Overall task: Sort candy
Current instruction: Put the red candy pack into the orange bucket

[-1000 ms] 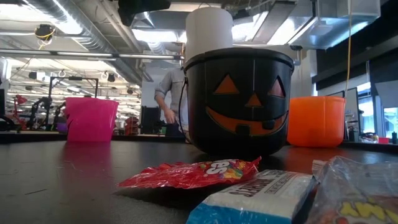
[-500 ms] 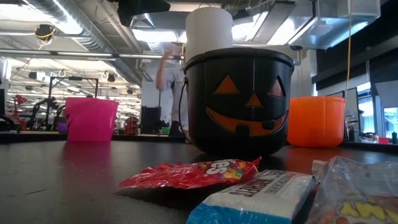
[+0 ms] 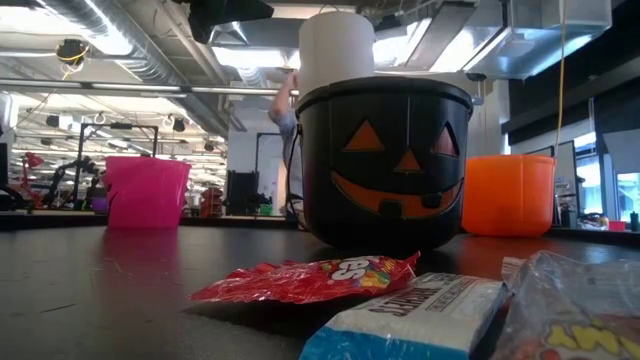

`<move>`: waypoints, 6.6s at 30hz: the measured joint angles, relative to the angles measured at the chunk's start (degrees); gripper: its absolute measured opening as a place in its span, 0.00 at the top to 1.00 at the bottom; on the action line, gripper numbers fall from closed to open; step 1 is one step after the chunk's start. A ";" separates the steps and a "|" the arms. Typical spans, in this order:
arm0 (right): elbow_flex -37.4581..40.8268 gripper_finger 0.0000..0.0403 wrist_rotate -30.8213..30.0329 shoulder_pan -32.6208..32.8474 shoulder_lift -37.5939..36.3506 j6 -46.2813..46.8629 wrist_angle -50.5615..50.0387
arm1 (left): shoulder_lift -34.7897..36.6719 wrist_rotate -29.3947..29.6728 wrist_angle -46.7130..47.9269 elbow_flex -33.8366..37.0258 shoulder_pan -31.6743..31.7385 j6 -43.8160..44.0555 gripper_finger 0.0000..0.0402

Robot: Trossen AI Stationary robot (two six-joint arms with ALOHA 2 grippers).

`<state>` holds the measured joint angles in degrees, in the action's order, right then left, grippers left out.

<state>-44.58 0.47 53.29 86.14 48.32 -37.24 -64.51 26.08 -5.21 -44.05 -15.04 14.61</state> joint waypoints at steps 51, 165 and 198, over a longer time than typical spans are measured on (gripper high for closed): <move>15.37 0.58 -0.85 -26.83 -12.27 -12.77 22.20 | -0.02 1.52 0.20 0.02 -0.01 0.26 0.60; 14.18 0.94 11.01 -26.68 -26.30 -20.42 30.27 | -0.02 1.52 0.17 0.07 0.00 1.86 0.60; 14.14 0.85 -54.11 -75.35 -46.11 -40.99 20.46 | -0.02 2.04 0.02 0.07 0.01 1.36 0.59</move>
<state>-30.44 -53.64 -22.06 40.03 7.34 -16.78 -64.53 28.12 -5.19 -43.99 -15.03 15.97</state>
